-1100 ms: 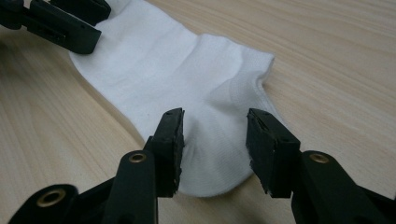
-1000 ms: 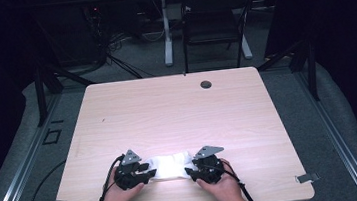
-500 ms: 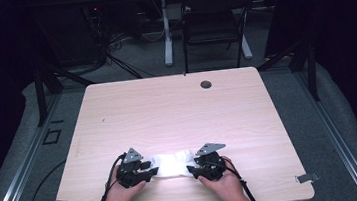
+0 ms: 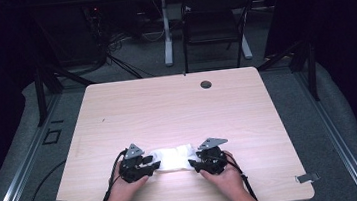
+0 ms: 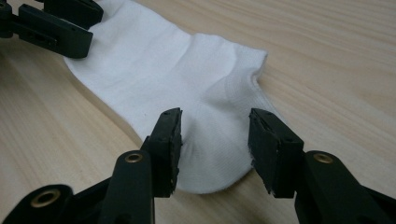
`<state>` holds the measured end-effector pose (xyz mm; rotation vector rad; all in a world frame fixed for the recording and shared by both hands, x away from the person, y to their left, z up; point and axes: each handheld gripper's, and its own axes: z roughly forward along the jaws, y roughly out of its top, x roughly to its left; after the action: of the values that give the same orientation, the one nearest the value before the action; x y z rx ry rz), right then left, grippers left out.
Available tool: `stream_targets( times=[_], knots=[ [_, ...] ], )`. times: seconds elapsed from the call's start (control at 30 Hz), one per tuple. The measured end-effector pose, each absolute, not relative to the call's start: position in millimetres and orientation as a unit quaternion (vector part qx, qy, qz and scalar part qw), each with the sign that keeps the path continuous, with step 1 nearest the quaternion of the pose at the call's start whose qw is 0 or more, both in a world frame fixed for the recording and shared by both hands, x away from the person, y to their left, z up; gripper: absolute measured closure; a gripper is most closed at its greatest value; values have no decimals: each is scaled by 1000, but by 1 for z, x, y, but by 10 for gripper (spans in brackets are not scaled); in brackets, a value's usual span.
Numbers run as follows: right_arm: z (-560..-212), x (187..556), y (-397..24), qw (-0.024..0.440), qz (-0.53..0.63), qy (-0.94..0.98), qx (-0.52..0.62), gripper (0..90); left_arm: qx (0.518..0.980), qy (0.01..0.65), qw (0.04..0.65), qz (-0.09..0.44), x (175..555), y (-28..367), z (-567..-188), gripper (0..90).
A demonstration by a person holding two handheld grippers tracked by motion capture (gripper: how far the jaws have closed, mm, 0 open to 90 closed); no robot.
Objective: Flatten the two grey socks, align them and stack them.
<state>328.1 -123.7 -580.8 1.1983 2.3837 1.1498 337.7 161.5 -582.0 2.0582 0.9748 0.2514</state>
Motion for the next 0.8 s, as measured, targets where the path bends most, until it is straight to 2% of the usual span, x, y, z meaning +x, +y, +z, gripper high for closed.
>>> stream_targets(
  times=[0.47,0.8],
  knots=[
    [-583,335,-126,132,396,814,404,522,816,377,423,116,341,159,-586,531],
    [-581,335,-124,135,391,816,403,498,816,375,426,110,340,158,-584,466]
  ],
)
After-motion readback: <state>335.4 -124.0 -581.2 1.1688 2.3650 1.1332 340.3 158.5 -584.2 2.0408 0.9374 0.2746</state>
